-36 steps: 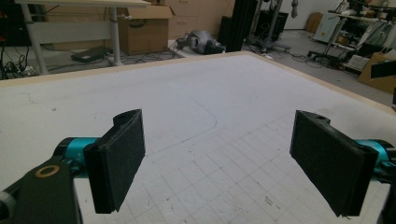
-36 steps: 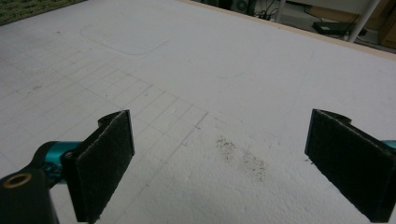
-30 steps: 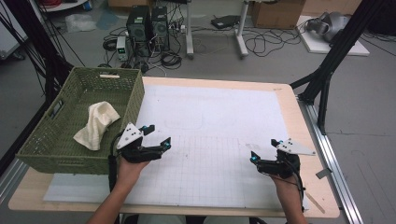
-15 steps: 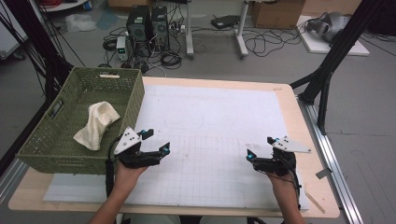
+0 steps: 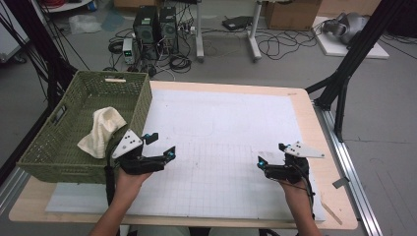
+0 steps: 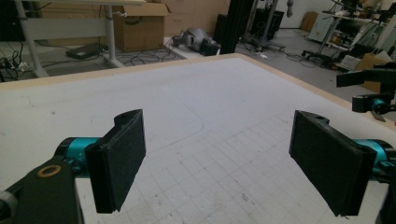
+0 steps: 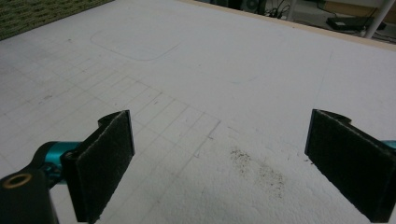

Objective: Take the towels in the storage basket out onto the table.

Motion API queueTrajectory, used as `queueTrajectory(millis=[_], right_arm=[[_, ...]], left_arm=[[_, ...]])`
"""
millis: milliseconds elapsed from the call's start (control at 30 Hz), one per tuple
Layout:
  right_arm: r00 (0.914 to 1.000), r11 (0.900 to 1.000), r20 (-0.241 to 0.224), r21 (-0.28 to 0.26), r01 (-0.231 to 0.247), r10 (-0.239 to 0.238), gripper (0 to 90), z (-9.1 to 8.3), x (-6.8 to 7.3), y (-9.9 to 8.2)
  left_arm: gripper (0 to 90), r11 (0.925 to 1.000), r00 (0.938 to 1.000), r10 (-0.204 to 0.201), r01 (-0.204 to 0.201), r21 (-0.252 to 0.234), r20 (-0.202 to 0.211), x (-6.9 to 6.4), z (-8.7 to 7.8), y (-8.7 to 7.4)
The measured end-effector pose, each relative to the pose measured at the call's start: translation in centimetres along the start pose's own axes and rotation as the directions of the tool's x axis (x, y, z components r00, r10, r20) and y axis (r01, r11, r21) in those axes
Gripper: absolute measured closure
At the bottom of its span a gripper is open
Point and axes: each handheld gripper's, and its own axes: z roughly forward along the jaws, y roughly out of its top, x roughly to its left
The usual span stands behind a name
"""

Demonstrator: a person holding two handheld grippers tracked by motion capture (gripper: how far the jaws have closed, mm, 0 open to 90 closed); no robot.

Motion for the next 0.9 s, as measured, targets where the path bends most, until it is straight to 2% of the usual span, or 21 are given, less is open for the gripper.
queueTrajectory(millis=[167, 267, 433, 533, 700, 900], right_arm=[[1.0000, 1.0000, -0.001, -0.002, 0.003, -0.003, 7.4, -0.1, 0.2, 0.0], [1.0000, 1.0000, -0.003, 0.003, 0.003, -0.003, 7.4, 0.1, 0.3, 0.1], [0.9999, 0.9999, -0.008, 0.011, 0.006, -0.006, 7.4, 0.3, 0.3, 0.1], [1.0000, 0.9999, -0.008, 0.009, 0.005, -0.005, 7.4, 0.4, 0.2, 0.1], [0.9999, 0.9999, -0.012, 0.011, 0.004, -0.004, 7.4, 0.4, 0.2, 0.1], [0.9999, 1.0000, -0.012, 0.009, -0.001, 0.002, 7.4, 0.3, 0.2, 0.1]], left_arm=[[18.9, 0.9999, 0.9999, -0.011, 0.011, -0.003, -0.010, 0.1, -0.8, 1.5], [18.9, 0.9997, 0.9998, -0.022, 0.022, -0.015, -0.001, 0.3, -1.5, 2.3], [18.9, 0.9996, 0.9997, -0.012, 0.011, -0.027, -0.019, 0.8, -2.4, 3.3], [18.9, 0.9983, 0.9991, -0.041, 0.041, -0.042, -0.011, 1.2, -2.6, 3.9], [19.2, 0.9981, 0.9994, -0.024, 0.022, -0.057, -0.024, 1.6, -3.5, 5.5], [19.2, 0.9956, 0.9967, -0.002, -0.006, -0.094, -0.081, 3.6, -5.4, 7.8]])
